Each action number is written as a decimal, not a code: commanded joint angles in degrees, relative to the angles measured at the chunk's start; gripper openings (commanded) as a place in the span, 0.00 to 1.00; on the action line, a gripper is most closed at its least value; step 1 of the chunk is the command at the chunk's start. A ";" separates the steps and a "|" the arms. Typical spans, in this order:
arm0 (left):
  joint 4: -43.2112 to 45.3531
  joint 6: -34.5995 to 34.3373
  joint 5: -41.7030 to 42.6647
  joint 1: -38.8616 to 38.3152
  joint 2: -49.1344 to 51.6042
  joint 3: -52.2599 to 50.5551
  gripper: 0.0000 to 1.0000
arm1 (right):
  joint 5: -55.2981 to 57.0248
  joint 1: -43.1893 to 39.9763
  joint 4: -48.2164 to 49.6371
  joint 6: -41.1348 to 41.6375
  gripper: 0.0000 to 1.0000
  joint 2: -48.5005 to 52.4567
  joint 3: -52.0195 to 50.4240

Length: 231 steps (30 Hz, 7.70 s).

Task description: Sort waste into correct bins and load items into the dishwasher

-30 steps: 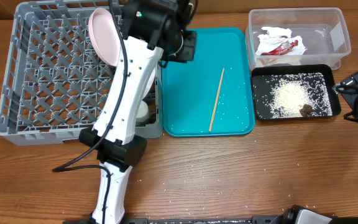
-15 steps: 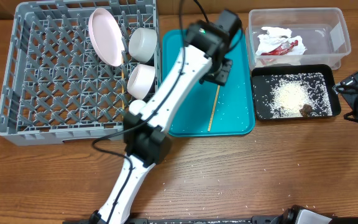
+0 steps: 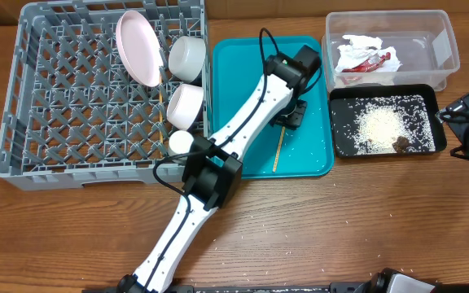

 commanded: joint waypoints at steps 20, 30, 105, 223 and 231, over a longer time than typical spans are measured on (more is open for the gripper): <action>-1.27 -1.03 -2.49 -1.07 3.87 -1.25 0.04 | 0.61 -0.22 0.28 0.24 1.00 -0.13 0.70; -11.23 0.11 -6.03 3.54 -9.64 9.05 0.04 | 0.61 -0.22 0.28 0.24 1.00 -0.13 0.70; -9.14 5.84 -14.05 31.17 -26.64 -20.63 0.96 | 0.61 -0.22 0.28 0.24 1.00 -0.13 0.70; 76.85 19.56 4.09 41.11 -155.69 -151.91 1.00 | 0.61 -0.22 0.28 0.24 1.00 -0.13 0.70; 76.89 19.15 3.91 41.09 -155.69 -151.91 0.99 | 0.61 -0.22 0.28 0.24 1.00 -0.13 0.70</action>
